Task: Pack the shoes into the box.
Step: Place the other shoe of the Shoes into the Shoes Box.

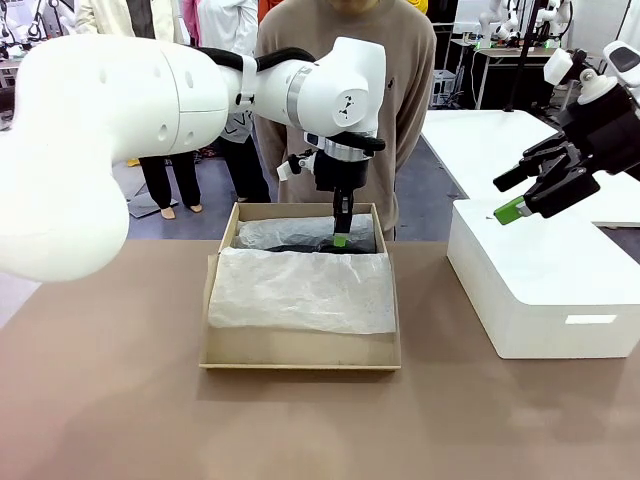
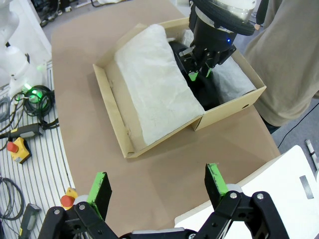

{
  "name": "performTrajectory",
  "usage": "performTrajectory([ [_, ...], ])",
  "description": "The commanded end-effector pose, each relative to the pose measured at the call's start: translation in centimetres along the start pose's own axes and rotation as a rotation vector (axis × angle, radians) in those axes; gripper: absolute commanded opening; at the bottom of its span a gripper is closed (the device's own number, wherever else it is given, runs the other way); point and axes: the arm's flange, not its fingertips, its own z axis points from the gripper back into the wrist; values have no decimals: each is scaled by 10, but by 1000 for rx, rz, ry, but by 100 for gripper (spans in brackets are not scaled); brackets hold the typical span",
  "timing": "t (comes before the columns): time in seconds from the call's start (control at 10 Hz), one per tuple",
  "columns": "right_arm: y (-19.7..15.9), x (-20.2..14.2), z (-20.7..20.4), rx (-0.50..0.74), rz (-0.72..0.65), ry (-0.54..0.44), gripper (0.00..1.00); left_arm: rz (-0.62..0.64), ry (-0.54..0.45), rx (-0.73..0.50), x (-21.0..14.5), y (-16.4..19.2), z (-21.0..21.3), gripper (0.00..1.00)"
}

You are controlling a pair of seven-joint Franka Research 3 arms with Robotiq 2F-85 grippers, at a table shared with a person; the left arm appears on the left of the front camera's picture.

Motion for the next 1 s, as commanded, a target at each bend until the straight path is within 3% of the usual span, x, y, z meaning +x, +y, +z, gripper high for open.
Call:
performTrajectory([
  [0.0,-4,0,-1,12,24,-30,100,70,-50,-9,-2,0,20,94],
  [0.1,-4,0,-1,12,24,-30,100,82,-57,-22,1,1,32,100],
  [0.5,-4,0,-1,12,24,-30,100,144,-3,-37,33,9,61,100],
  [0.6,-4,0,-1,12,24,-30,100,48,4,-46,17,4,55,100],
  [0.9,-4,0,-1,12,24,-30,100,48,4,-46,17,4,55,100],
])
